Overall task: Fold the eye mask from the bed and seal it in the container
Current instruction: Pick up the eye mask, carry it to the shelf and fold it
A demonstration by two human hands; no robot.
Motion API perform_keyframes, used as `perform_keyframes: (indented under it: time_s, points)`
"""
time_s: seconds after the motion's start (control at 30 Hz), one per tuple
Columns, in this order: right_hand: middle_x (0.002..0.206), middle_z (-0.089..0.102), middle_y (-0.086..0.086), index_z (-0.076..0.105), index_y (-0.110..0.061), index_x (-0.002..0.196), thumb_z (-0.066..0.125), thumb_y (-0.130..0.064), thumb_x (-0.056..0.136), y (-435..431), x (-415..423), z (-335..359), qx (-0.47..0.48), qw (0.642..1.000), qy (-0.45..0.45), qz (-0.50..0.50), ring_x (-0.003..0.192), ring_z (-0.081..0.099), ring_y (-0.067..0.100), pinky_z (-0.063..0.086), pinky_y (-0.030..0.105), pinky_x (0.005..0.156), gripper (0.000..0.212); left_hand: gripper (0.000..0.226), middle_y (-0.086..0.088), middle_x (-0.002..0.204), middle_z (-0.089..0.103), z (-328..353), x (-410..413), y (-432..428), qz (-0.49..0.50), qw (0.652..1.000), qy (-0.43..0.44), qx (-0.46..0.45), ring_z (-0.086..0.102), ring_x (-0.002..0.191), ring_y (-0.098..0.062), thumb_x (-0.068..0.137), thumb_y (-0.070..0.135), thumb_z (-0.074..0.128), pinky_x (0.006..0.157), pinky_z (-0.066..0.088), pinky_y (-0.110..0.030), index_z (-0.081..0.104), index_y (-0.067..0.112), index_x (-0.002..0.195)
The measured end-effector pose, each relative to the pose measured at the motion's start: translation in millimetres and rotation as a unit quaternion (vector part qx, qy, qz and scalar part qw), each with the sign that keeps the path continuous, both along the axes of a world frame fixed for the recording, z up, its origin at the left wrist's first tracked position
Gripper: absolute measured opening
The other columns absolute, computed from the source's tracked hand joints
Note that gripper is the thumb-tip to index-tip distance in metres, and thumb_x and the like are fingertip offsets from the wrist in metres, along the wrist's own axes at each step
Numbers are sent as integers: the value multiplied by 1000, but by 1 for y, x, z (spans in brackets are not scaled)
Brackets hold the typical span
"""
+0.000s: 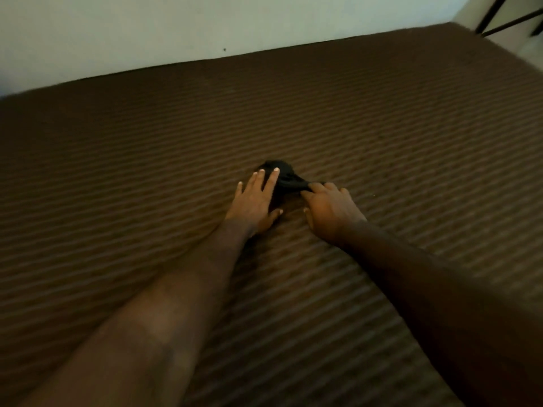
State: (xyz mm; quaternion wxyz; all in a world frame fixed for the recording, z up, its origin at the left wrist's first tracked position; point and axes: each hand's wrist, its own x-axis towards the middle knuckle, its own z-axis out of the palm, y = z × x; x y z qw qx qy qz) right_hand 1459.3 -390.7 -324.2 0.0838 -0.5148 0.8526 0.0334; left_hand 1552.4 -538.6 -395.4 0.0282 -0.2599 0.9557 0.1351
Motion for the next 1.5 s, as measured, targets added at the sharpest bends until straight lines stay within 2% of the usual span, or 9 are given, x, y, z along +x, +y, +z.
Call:
perform_keyframes:
  time_s: [0.13,0.27,0.4,0.6,0.7,0.9,1.07,1.33,1.5]
  points:
    - [119,62,-1,64,-25,120,47,-26,99,10,2,38,-101,994,-3,-39,115,50,23,37,43,97,27,27,-8,128,62,35,-9,5,-3,997,40,70,46,132,-25,90,29,56,107,35,-42,65,18,113]
    - [106,68,1,65,-23,97,59,-16,93,27,-18,53,-260,916,-215,-218,101,62,19,49,30,85,11,20,0,64,62,62,-7,1,128,924,67,353,59,57,-14,82,28,73,42,39,-15,64,14,71]
    - [103,66,5,60,-20,93,63,-11,92,55,-28,46,-281,867,-280,-301,95,63,17,45,21,67,9,60,-7,101,71,62,15,0,176,865,1,471,67,76,-13,66,47,83,57,48,-23,66,12,111]
    - [106,65,10,62,-16,100,56,-12,98,96,-6,57,-283,819,-341,-364,77,65,17,47,24,36,7,27,-9,112,68,88,38,38,285,745,122,591,67,90,-19,88,22,68,55,59,-28,64,14,113]
    - [105,67,9,66,-13,103,52,-11,99,123,5,72,-297,801,-360,-375,76,64,16,50,25,41,14,27,-5,103,67,108,44,68,343,740,123,565,64,82,-16,86,30,69,51,52,-25,63,15,107]
    - [112,67,8,68,-9,114,47,-12,100,194,35,100,-320,736,-426,-417,104,63,19,53,36,90,25,19,-16,91,66,156,62,161,401,615,206,647,64,83,-29,89,21,51,74,55,-40,60,5,96]
    - [117,67,6,65,-15,118,50,-18,100,270,74,133,-336,629,-535,-454,98,62,14,48,26,70,24,34,-17,117,63,176,84,227,453,646,206,579,62,103,-34,80,35,61,90,54,-49,64,14,106]
    - [144,45,12,43,-13,145,43,-1,94,399,120,191,-408,480,-657,-414,129,49,32,45,53,104,52,53,-10,127,50,263,102,352,456,676,224,533,53,112,-30,91,30,58,97,49,-46,40,12,138]
    - [139,51,22,48,-5,137,38,12,86,457,140,215,-371,467,-703,-387,122,56,33,50,46,101,55,50,-11,132,52,296,109,404,466,687,239,504,52,113,-27,93,31,59,95,46,-40,45,9,135]
